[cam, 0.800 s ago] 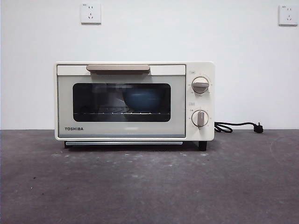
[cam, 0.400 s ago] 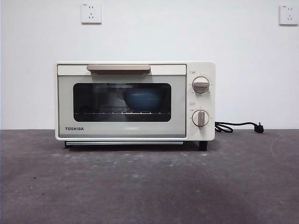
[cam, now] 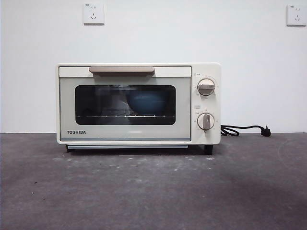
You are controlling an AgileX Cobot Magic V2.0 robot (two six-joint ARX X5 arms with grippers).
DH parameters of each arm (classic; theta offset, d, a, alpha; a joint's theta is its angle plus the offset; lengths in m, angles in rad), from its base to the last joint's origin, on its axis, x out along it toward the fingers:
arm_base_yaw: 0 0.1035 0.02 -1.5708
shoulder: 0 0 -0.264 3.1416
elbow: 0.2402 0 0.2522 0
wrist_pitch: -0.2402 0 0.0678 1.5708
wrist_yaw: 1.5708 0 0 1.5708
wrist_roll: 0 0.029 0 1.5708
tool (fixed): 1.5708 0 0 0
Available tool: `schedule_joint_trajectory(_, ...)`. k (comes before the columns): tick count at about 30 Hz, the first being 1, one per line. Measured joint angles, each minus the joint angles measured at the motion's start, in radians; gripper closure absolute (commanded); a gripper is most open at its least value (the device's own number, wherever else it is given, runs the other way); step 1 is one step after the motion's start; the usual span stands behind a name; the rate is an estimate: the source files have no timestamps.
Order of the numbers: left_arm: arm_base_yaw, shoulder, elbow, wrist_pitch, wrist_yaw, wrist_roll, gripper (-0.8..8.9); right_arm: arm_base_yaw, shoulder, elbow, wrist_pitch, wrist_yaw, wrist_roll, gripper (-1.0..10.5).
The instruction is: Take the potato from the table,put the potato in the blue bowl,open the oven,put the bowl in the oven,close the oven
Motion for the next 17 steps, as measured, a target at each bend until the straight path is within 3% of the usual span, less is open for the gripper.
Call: schedule_joint_trajectory(17, 0.0, 0.0, 0.0, 0.0, 0.0, 0.0, 8.18, 0.0, -0.045, -0.105, -0.05, 0.003, 0.017, 9.5)
